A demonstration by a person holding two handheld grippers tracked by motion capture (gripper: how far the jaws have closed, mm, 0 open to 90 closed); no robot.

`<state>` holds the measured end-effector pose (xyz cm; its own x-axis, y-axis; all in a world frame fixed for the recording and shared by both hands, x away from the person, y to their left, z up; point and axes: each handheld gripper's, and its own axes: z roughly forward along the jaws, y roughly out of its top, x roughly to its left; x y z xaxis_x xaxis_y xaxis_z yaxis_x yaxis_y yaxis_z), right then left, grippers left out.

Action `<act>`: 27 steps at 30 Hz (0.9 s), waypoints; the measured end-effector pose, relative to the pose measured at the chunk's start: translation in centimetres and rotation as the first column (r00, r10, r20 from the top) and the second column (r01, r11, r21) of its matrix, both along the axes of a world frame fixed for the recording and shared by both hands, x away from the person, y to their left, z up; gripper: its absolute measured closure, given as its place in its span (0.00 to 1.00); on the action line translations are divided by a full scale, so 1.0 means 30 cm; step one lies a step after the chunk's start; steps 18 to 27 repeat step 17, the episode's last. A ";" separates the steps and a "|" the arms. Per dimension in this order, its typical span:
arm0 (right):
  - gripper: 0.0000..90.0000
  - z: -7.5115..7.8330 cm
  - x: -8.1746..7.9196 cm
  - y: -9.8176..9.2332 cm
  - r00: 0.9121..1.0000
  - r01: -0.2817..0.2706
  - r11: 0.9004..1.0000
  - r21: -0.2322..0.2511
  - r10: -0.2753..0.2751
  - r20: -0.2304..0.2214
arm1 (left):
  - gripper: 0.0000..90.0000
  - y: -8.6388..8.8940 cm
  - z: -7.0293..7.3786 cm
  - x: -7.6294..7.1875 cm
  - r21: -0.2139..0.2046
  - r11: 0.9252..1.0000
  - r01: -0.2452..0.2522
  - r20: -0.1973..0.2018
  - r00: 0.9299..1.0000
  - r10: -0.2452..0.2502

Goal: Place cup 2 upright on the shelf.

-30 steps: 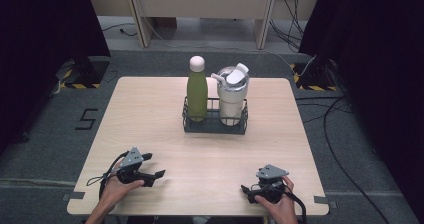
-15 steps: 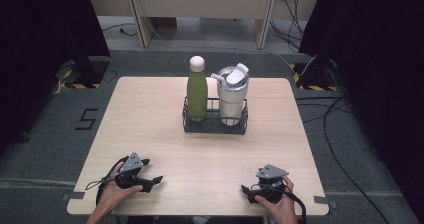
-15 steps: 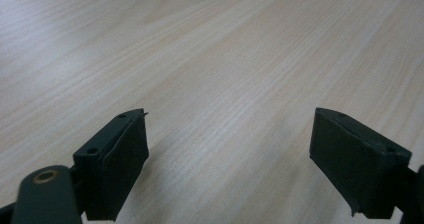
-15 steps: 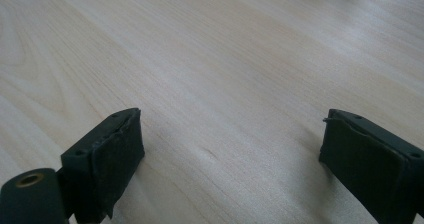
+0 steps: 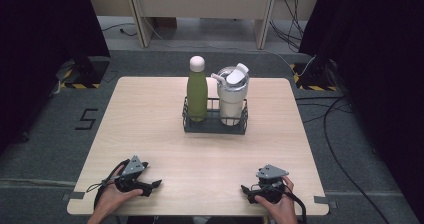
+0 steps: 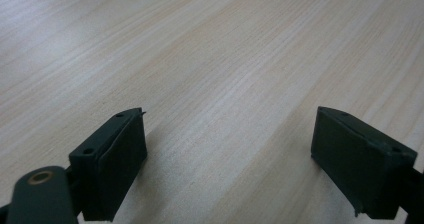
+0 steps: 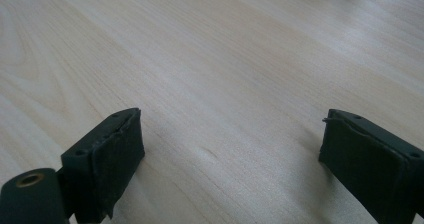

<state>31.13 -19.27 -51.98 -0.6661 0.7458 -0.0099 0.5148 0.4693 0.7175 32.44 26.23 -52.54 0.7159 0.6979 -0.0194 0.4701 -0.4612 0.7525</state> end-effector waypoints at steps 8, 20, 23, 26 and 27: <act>0.12 0.000 0.000 0.001 1.000 0.000 1.000 0.001 0.000 0.001 | 0.14 0.000 0.000 0.000 0.001 1.000 0.003 -0.001 1.000 -0.003; 0.12 0.000 0.000 0.001 1.000 -0.003 1.000 0.000 0.003 0.001 | 0.14 0.000 0.000 0.000 0.001 1.000 0.003 0.000 1.000 -0.003; 0.12 0.000 0.000 0.001 1.000 -0.003 1.000 0.000 0.003 0.001 | 0.14 0.000 0.000 0.000 0.001 1.000 0.003 0.000 1.000 -0.003; 0.12 0.000 0.000 0.001 1.000 -0.003 1.000 0.000 0.003 0.001 | 0.14 0.000 0.000 0.000 0.001 1.000 0.003 0.000 1.000 -0.003; 0.12 0.000 0.000 0.001 1.000 -0.003 1.000 0.000 0.003 0.001 | 0.14 0.000 0.000 0.000 0.001 1.000 0.003 0.000 1.000 -0.003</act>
